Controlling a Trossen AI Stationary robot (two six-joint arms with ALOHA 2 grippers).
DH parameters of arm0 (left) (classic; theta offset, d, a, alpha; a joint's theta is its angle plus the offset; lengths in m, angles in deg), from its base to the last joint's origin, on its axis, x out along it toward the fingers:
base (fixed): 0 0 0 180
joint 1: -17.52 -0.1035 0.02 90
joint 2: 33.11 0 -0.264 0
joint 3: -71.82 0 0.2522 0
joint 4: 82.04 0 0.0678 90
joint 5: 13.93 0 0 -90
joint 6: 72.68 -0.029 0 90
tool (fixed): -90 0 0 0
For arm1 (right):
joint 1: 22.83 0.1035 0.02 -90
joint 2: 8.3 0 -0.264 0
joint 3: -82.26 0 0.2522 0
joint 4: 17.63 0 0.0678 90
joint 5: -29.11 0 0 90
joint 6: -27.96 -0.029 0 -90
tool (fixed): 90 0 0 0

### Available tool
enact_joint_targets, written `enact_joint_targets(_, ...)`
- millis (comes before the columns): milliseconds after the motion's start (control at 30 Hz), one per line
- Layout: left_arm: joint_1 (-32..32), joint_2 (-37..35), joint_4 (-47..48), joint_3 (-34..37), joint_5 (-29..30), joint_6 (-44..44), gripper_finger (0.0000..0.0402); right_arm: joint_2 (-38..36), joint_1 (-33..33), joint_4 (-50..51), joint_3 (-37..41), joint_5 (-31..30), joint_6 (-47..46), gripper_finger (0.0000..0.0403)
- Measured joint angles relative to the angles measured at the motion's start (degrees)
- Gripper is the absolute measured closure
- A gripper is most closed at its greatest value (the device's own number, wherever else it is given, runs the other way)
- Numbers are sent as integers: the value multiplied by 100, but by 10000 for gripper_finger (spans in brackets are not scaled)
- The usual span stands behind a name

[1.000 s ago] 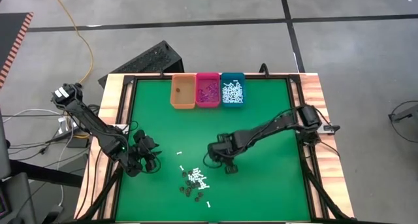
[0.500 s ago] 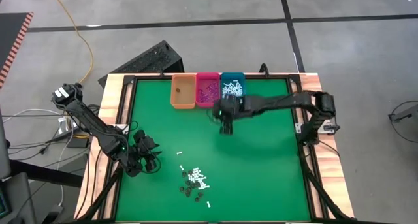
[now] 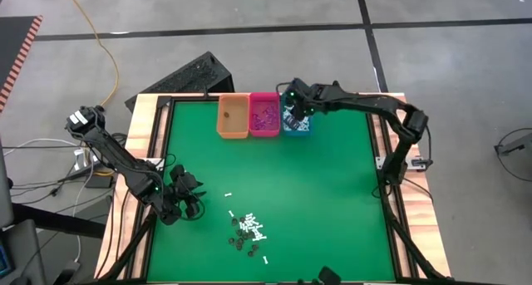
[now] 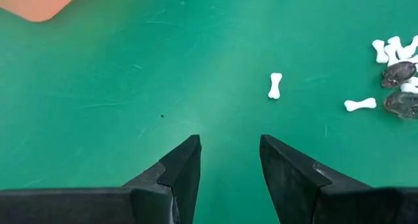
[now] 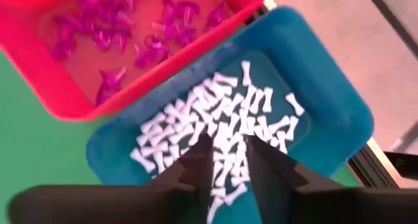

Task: Sort Halloween decoration
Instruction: Put the white bone toy into the blue bin

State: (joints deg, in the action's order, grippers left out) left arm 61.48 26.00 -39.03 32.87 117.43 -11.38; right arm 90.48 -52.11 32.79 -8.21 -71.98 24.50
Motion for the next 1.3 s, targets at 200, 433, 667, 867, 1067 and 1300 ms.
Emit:
enact_joint_targets(200,-2,0,-10,0,84,-7,254,-4,-17,-226,-2,580,-300,215)
enact_joint_targets(433,-2,0,-25,0,155,7,254,-13,1218,-737,-2,1792,-366,209)
enact_joint_targets(667,-2,0,-27,0,154,27,254,142,3299,-1605,-4,916,-574,220)
enact_joint_targets(867,-2,0,-43,-2,152,26,254,795,4531,-2479,-5,-111,-621,223)
enact_joint_targets(1067,-2,0,-38,-2,135,26,254,1478,4908,-2968,-1,-256,-1031,224)
enact_joint_targets(1300,-2,2,-26,-2,136,-42,254,1980,5168,-3283,-2,-148,-1321,224)
